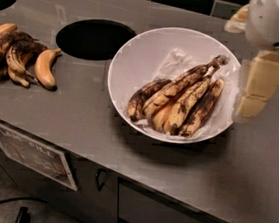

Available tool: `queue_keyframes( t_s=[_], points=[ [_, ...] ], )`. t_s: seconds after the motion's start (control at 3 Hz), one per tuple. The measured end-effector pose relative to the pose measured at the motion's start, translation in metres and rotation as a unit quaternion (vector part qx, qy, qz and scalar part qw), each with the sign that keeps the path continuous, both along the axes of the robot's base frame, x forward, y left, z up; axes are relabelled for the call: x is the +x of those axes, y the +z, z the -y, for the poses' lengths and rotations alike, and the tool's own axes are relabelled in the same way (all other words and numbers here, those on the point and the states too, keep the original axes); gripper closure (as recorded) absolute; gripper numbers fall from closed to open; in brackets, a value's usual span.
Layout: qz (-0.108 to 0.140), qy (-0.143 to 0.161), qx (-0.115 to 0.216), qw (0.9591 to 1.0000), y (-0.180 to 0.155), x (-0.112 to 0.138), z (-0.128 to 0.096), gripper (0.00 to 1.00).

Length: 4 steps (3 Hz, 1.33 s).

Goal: Pick banana from white bowl

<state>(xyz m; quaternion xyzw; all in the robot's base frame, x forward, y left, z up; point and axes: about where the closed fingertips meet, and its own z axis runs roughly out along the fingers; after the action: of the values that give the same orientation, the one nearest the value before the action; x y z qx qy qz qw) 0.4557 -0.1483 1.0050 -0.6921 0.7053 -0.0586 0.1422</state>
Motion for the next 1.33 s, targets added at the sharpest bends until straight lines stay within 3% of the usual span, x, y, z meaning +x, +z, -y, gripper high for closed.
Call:
queue_keyframes(
  t_s=[0.67,1.33],
  points=[
    [-0.001,0.094,-0.022,0.9953,0.002,0.01,-0.069,0.0],
    [-0.023,0.117,-0.029,0.9924,-0.023,0.03,-0.087,0.04]
  ],
)
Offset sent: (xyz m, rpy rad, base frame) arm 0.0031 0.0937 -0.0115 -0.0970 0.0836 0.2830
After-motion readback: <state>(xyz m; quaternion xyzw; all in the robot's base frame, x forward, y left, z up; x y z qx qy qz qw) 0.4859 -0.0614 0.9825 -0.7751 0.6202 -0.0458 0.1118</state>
